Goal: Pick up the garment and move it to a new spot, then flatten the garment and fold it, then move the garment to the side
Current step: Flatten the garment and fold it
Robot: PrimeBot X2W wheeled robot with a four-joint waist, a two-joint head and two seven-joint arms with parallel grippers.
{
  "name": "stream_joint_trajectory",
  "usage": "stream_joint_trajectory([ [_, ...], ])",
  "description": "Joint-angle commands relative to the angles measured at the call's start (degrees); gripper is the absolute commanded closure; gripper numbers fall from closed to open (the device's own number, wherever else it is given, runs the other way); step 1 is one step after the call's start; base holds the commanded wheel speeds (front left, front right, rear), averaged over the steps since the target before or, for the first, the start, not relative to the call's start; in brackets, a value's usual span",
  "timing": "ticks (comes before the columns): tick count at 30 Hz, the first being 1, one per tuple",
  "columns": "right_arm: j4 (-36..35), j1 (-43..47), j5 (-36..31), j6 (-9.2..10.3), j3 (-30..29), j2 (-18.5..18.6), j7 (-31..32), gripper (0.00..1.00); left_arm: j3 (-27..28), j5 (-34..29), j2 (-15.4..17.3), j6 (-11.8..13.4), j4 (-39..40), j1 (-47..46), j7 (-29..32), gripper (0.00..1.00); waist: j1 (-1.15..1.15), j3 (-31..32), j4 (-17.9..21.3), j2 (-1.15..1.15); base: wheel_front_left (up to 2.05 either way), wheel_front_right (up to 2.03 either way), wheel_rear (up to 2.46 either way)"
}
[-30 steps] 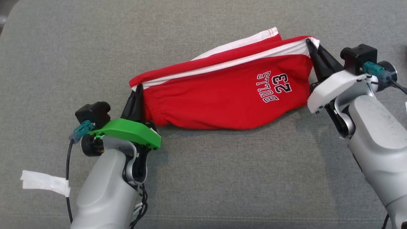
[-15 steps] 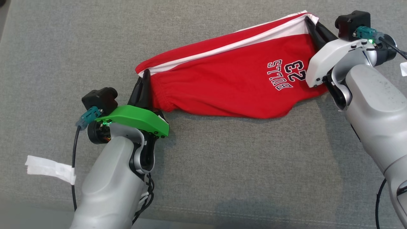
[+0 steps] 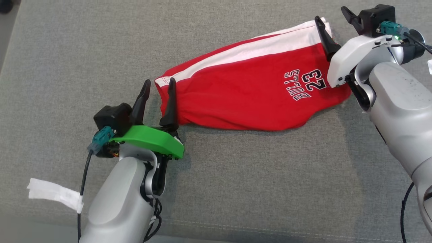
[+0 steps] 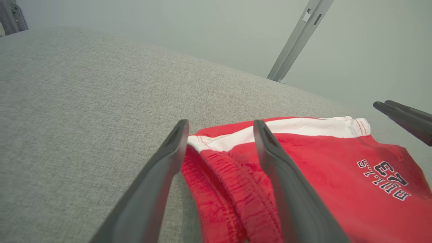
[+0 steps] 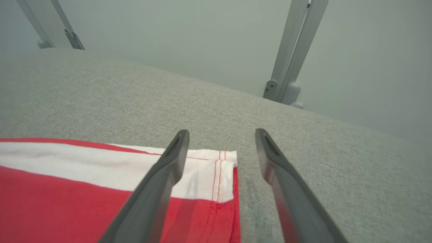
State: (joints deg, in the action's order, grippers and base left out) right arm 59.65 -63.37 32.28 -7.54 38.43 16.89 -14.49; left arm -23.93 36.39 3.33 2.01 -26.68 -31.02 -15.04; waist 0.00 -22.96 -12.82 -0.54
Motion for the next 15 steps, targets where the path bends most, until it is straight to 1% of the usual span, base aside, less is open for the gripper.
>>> stream_joint_trajectory([
  [1, 0.2, 0.0, 0.7, 0.11, 0.3, 0.5, -0.3, 0.00, 0.4, -0.4, 0.6, -0.2, 0.6, 0.8, -0.1, 0.00, 0.00, 0.8, 0.5, 0.54, 0.00, 0.00, 0.00],
  [3, -0.1, 1.1, 1.7, 0.11, 1.5, 1.3, -0.5, 0.00, 1.4, -2.8, 1.7, 0.5, 3.3, 3.4, -0.1, 0.00, 0.00, 2.0, 1.0, 0.54, 0.00, 0.00, 0.00],
  [6, 0.1, 2.5, 3.0, 0.11, 2.9, 2.2, -0.5, 0.00, 2.6, -4.4, 2.7, 1.0, 6.6, 6.1, -0.1, 0.00, 0.00, 3.2, 1.5, 0.54, 0.00, 0.00, 0.00],
  [10, 0.1, 4.6, 5.6, 0.11, 5.0, 3.0, 2.0, 0.00, 4.7, -6.5, 3.9, 2.2, 11.3, 9.8, -0.1, 0.00, 0.00, 4.3, 1.8, 0.54, 0.00, 0.00, 0.00],
  [15, -0.6, 6.6, 9.1, 0.11, 7.5, 3.7, 5.4, 0.00, 8.2, -7.3, 4.4, 3.1, 16.2, 14.3, -0.2, 0.00, 0.00, 4.7, 1.8, 0.54, 0.00, 0.00, 0.00],
])
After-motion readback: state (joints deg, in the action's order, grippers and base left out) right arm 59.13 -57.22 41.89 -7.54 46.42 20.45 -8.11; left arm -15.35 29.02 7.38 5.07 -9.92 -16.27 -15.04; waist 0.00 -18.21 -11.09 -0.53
